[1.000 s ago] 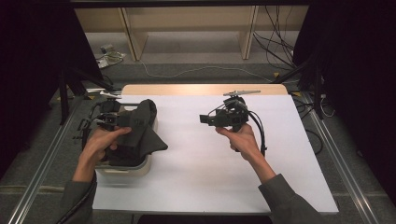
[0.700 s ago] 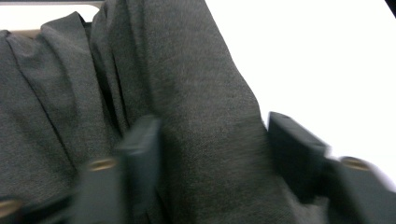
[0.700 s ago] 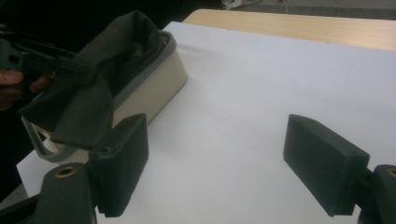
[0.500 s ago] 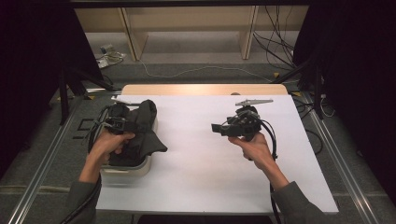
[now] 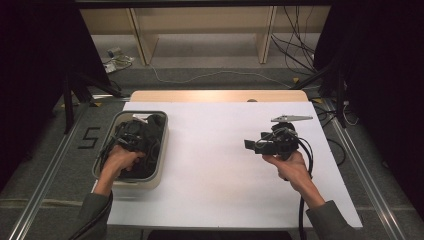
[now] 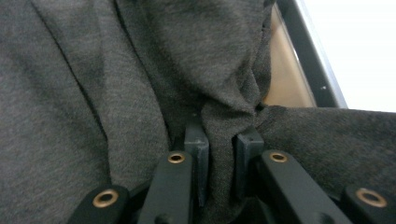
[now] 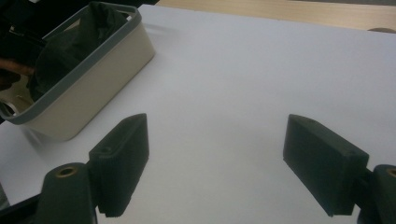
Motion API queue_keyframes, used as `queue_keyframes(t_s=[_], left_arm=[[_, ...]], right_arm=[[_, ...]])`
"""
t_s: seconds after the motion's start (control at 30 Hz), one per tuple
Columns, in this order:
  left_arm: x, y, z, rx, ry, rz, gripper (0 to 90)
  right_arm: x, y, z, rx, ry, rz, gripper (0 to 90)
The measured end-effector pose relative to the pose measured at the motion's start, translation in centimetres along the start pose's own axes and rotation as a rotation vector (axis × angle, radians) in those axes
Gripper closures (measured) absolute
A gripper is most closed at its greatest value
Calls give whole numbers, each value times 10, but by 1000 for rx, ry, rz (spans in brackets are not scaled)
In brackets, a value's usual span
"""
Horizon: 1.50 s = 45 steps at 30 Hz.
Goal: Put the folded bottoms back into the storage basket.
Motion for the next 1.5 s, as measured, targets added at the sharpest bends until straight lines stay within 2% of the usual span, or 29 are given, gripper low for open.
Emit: queue_keyframes(t_s=[0.03,0.13,0.23,0.33,0.43,0.53,0.6,0.67,0.77,0.83,0.9,0.97,1.03,1.07,1.1,1.13,1.2,1.27,1.33,1.37,1.4,1.43,1.47,1.5], left_arm=[[0,2,-3,-17,5,-11,786],[0,2,-6,-17,9,-6,781],[0,1,-9,4,15,17,774],[0,-1,-8,21,16,24,758],[-1,-3,-3,33,19,14,632],[-2,-6,3,38,18,20,513],[-4,-6,7,34,16,19,481],[-6,-8,13,27,17,20,406],[-10,-12,25,19,40,27,371],[-17,-15,42,19,80,43,330],[-19,-15,48,19,94,43,310],[-23,-13,61,32,130,59,303],[-27,-10,73,29,160,58,275],[-28,-7,78,30,176,50,275],[-29,2,88,41,199,38,269],[-29,2,88,41,199,38,268],[-28,12,93,59,201,17,271],[-25,20,94,59,192,-4,281],[-20,28,91,75,180,-10,376],[-16,31,87,82,169,-10,376],[-11,32,82,76,151,-22,417],[-7,33,77,67,136,-16,530],[-2,32,71,54,117,-21,530],[2,31,67,45,102,-28,599]], right_arm=[[1,1,2,6,1,0,231],[2,2,4,11,1,0,232],[3,3,6,15,3,2,232],[4,4,8,26,2,6,232],[7,6,11,42,-5,14,232],[7,7,13,50,-4,19,232],[8,7,15,52,0,18,232],[9,8,17,56,4,15,232],[10,9,19,58,7,11,232],[11,10,21,58,8,9,232],[12,10,22,60,10,7,232],[12,11,23,61,11,7,232],[13,11,25,62,16,5,232],[13,11,25,62,16,5,232],[14,11,27,63,17,2,231],[14,11,27,63,17,2,231],[16,12,29,66,18,-3,231],[17,12,30,66,19,-6,231],[20,14,32,69,20,-10,231],[20,14,32,69,20,-10,231],[21,15,32,68,18,-12,231],[22,16,33,71,18,-19,231],[22,16,33,71,18,-19,231],[23,16,33,69,18,-20,231]])
Point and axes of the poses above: each handheld gripper's, and its own axes: z roughly backward along the jaws, x roughly out of its underside, y roughly to its right, the point moved 8 cm from there along -z, roughly forward along the jaws, and after that the axes turned 15 degrees about -x, right-handed, at the moved point
